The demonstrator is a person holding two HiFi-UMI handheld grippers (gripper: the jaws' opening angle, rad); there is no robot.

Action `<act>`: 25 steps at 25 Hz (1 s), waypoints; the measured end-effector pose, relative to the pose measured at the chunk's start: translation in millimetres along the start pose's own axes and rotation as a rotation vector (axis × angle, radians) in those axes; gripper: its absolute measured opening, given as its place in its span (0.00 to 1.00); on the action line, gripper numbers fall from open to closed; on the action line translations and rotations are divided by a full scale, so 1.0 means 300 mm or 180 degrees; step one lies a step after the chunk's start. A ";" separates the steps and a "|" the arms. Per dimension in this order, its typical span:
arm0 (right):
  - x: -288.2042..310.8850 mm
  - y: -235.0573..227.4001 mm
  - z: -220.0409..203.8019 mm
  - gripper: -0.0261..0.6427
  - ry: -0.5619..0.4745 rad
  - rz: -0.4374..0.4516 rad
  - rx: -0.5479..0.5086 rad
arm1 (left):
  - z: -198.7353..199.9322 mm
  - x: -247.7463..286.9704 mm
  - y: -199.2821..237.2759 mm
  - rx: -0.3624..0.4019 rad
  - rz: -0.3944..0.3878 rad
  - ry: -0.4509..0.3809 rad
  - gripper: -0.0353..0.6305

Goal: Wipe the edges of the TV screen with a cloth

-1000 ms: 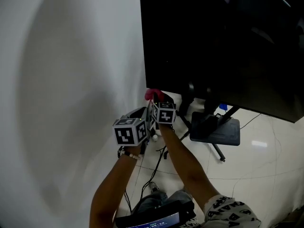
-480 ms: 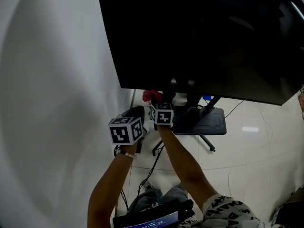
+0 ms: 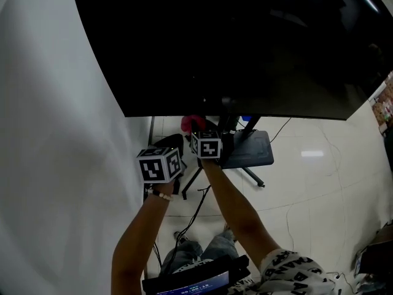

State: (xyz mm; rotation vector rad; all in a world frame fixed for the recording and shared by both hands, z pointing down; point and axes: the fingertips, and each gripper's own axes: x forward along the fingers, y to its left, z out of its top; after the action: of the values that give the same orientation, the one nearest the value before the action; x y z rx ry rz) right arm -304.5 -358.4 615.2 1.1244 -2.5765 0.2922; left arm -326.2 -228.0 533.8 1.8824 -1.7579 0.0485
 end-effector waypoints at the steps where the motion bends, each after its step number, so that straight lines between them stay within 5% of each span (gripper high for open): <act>1: -0.010 -0.030 -0.003 0.21 0.0013 -0.0025 0.0000 | 0.000 0.015 -0.019 0.0014 -0.0009 0.0008 0.03; 25: -0.321 -0.821 -0.070 0.21 0.0065 -0.0421 0.0191 | -0.180 0.446 -0.608 0.0190 -0.0245 0.0388 0.03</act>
State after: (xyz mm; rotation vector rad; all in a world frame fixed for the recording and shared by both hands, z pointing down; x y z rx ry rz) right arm -56.2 -452.1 614.6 1.2995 -2.4768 0.3495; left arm -119.4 -330.0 564.7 1.9454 -1.6176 0.1849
